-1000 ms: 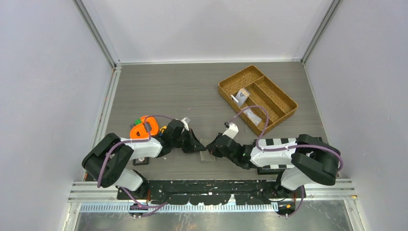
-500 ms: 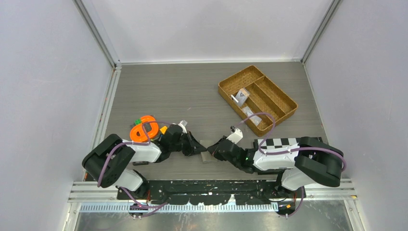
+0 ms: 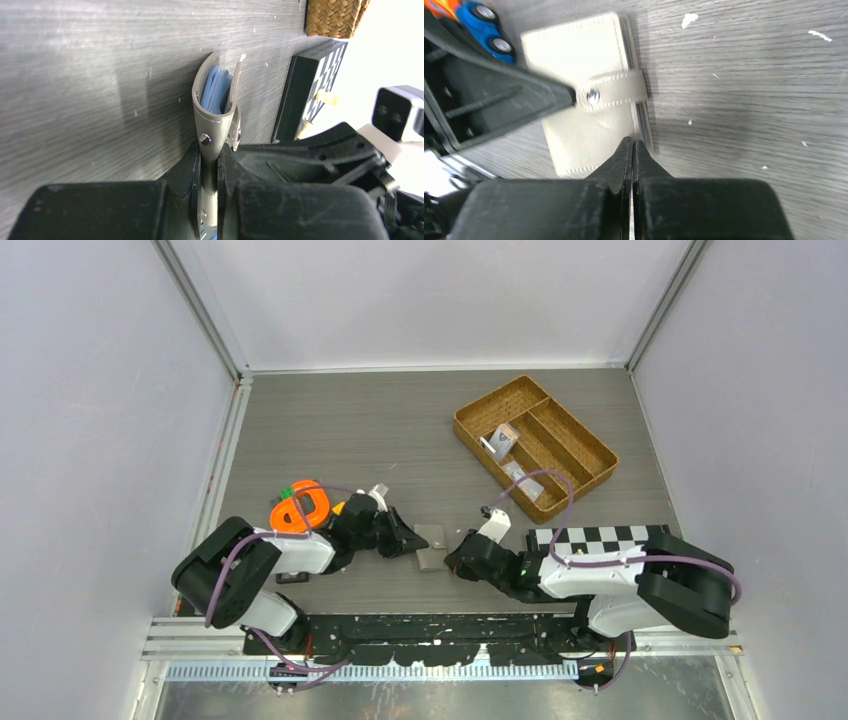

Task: Put the credit cards into the card holder
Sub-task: Close the card holder at the center of the board.

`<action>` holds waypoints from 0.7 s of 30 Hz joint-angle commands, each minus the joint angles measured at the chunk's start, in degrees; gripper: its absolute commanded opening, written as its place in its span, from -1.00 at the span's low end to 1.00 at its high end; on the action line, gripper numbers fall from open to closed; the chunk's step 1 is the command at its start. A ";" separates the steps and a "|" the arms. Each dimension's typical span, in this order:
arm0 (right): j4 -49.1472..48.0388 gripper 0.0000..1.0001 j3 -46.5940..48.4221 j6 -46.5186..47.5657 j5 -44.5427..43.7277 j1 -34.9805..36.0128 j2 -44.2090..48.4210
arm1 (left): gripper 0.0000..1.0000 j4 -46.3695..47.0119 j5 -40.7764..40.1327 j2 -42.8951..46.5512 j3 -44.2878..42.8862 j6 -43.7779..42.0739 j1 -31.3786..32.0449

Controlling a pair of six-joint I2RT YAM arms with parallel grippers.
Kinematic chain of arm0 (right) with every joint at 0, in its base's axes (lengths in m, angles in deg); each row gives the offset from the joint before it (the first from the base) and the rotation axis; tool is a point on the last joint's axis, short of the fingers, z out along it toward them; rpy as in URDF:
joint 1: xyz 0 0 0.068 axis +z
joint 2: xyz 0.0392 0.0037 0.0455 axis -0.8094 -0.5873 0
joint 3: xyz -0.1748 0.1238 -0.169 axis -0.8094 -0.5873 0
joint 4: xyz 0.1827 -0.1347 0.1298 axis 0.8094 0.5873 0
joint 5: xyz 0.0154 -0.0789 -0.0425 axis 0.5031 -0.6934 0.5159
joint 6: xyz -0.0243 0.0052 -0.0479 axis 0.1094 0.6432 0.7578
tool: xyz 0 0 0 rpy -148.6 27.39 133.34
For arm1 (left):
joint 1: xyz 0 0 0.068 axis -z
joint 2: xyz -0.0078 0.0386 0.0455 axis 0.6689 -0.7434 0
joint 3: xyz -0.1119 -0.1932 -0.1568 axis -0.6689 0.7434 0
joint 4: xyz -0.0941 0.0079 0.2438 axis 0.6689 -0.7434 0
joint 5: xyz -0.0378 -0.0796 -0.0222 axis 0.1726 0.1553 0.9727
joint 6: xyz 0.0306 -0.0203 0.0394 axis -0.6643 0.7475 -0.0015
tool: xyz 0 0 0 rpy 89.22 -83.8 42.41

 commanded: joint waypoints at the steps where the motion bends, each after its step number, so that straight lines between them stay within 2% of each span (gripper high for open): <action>1: 17.86 -0.86 8.89 14.41 0.29 0.42 5.02 | -1.00 -7.17 -1.90 -2.22 -4.25 -8.53 -0.93; 4: 24.07 -0.48 13.25 19.85 -0.38 0.23 6.92 | -1.00 -10.70 -2.35 -2.04 -5.30 -11.16 -0.96; 8: 26.78 -0.26 16.79 24.70 0.93 -1.44 4.29 | -1.00 -16.45 -2.80 -1.80 -7.76 -15.01 -0.95; 13: 25.29 -0.14 19.99 28.04 4.40 -3.77 -0.42 | -1.00 -20.76 -3.04 -1.62 -9.77 -17.92 -0.91; 21: 20.49 -0.13 21.88 31.59 8.91 -6.99 -6.07 | -1.00 -21.32 -1.81 -2.82 -10.51 -18.75 -0.99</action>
